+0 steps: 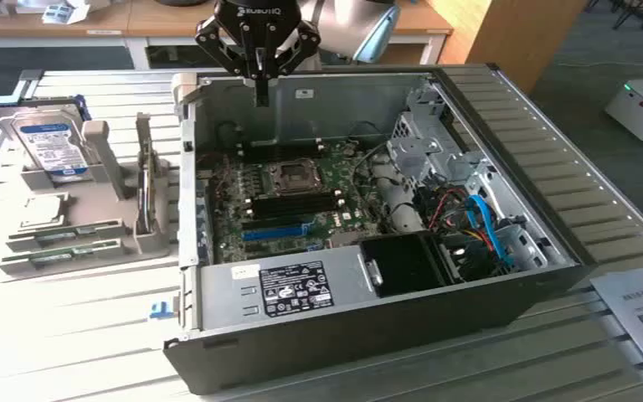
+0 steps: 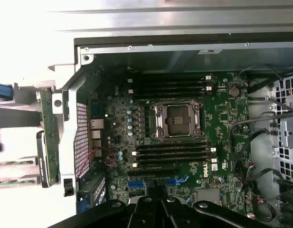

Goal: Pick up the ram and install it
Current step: 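Reach for the ram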

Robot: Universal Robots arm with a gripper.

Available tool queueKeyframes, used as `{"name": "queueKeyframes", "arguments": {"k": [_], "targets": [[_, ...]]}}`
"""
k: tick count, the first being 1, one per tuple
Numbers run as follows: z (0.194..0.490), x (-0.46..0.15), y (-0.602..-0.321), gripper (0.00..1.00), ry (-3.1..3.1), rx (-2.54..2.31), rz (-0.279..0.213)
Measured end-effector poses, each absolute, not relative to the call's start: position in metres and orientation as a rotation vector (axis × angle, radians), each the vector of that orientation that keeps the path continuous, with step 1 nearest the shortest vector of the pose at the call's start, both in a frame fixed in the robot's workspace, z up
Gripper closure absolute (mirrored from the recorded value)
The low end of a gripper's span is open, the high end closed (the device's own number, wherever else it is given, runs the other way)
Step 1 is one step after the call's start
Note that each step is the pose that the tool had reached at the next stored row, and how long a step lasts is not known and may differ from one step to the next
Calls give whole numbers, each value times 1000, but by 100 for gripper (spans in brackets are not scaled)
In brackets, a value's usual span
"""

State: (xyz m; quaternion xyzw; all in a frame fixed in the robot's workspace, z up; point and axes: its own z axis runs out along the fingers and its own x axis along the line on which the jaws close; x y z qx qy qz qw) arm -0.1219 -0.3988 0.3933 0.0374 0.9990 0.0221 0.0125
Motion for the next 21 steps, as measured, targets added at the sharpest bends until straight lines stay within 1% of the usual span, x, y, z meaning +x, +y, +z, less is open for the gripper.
{"name": "queueKeyframes", "arguments": {"k": [21], "targets": [[393, -131, -399, 90, 3114, 117, 69]]}}
